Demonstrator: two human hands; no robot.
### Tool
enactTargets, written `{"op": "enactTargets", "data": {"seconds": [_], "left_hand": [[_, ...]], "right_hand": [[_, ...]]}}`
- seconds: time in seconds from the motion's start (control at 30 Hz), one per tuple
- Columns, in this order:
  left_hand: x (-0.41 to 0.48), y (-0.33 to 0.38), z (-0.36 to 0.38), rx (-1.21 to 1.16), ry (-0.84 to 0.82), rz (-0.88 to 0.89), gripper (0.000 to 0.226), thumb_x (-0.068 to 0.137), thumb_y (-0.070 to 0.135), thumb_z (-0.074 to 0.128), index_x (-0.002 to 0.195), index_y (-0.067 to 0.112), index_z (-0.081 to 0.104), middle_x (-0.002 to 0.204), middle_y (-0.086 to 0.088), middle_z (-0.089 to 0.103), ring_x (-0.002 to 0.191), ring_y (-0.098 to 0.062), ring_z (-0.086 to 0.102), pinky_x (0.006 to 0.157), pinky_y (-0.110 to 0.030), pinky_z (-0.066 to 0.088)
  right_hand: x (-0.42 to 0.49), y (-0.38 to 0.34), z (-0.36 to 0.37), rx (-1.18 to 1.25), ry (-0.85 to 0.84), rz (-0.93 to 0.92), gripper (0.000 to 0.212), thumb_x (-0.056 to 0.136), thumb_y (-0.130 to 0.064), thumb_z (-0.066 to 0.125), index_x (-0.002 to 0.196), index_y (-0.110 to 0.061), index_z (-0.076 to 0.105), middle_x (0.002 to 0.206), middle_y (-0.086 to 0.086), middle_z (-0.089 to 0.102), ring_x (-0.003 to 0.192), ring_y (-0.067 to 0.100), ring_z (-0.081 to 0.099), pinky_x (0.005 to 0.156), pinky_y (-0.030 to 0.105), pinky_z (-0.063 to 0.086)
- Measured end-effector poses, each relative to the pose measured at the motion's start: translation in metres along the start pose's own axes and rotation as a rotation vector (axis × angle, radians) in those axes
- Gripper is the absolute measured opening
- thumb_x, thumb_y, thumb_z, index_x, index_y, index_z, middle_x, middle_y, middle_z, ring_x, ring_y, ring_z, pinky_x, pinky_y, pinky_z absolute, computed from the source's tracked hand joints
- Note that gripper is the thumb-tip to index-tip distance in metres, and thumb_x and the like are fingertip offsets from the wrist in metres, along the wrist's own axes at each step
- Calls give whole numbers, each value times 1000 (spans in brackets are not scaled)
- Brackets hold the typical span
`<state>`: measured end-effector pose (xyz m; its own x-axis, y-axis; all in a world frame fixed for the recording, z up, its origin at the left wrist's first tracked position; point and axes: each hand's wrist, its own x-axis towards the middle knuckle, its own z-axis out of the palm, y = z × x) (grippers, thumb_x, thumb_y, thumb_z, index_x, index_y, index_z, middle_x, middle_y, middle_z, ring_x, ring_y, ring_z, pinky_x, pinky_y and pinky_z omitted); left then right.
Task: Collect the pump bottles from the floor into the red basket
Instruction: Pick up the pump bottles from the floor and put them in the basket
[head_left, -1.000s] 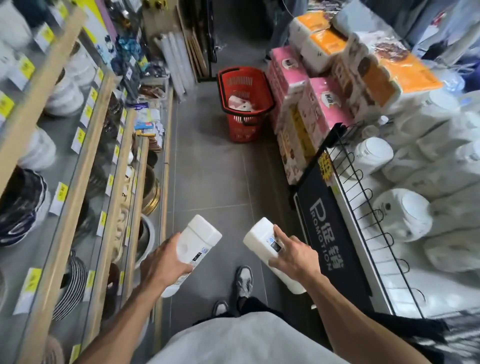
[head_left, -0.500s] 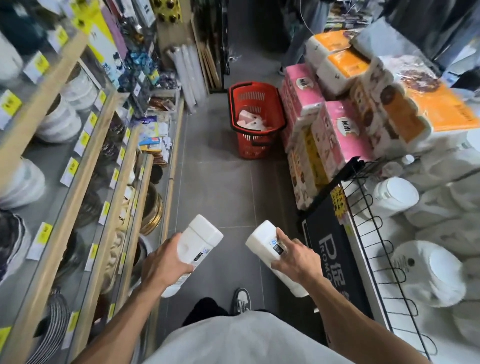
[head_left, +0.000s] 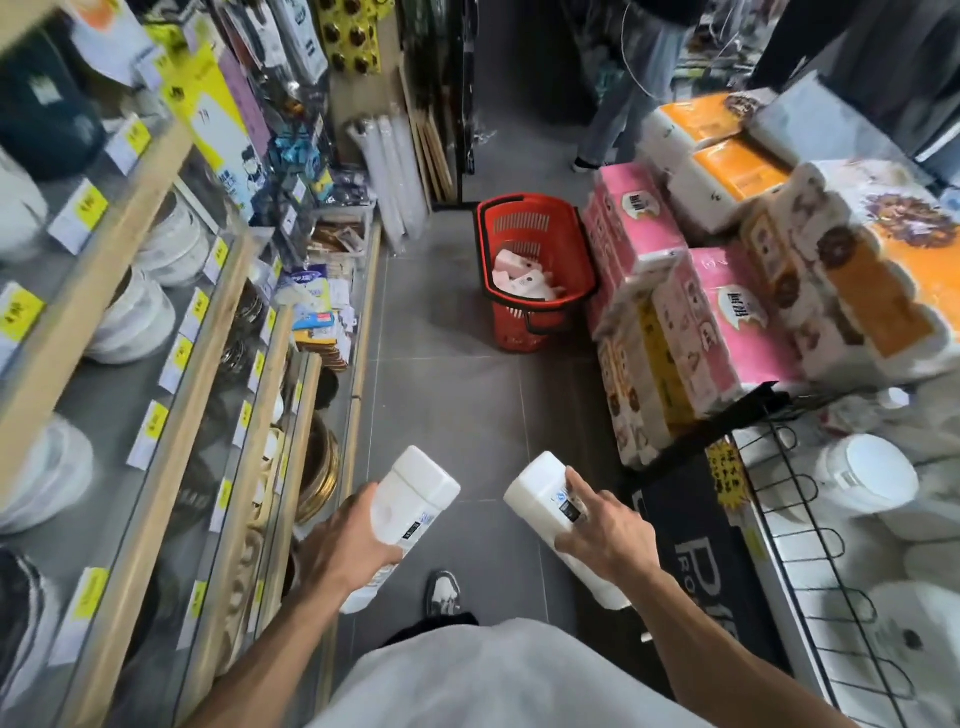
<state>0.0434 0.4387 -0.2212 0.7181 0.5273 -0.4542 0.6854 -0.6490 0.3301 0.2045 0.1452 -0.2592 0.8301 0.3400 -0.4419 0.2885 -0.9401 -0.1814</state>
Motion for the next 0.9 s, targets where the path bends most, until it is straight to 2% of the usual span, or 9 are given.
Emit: {"op": "enactTargets", "data": {"seconds": [0.07,0.17,0.37,0.67,0.8,0.9], "left_hand": [[17,0,-8,11,-26,9,81,66,40,84,134,38,42,123,9,66,94,-22,63,67,-30,45],[46,6,-21,31,-42,31,77,67,38,83,134,36,45,123,8,66,100,-24,65,67,-30,39],[100,22,-44,43,-42,43,74,65,40,84,128,36,45,125,9,66,100,-29,67,67,-30,40],[161,73,-62,54,-4,51,74,70,40,81,133,36,43,131,8,64,107,-32,66,73,-32,43],[181,91,-69,53,0,28,79,71,39,82,139,36,41,133,8,63,109,-30,65,72,-30,39],[198,97,-74,60,11,22,81,68,39,83,137,35,42,133,7,63,112,-27,64,73,-31,41]], "right_hand": [[11,-9,-6,17,6,22,99,71,-63,61,155,-49,11,115,-5,57,100,20,63,81,36,55],[29,-18,-14,38,19,45,100,71,-65,60,155,-49,10,116,-6,57,99,19,63,80,36,57],[63,-28,-30,40,23,84,101,71,-67,60,155,-50,7,118,-6,58,97,17,63,78,36,58],[140,-25,-63,42,16,66,99,73,-66,59,156,-50,8,115,-6,56,95,17,63,76,33,56],[174,-23,-83,54,-12,53,99,76,-66,61,157,-49,7,118,-6,55,98,17,62,76,33,54],[199,-27,-97,101,-46,42,99,73,-64,61,155,-51,7,111,-6,53,95,18,62,79,37,57]]}}
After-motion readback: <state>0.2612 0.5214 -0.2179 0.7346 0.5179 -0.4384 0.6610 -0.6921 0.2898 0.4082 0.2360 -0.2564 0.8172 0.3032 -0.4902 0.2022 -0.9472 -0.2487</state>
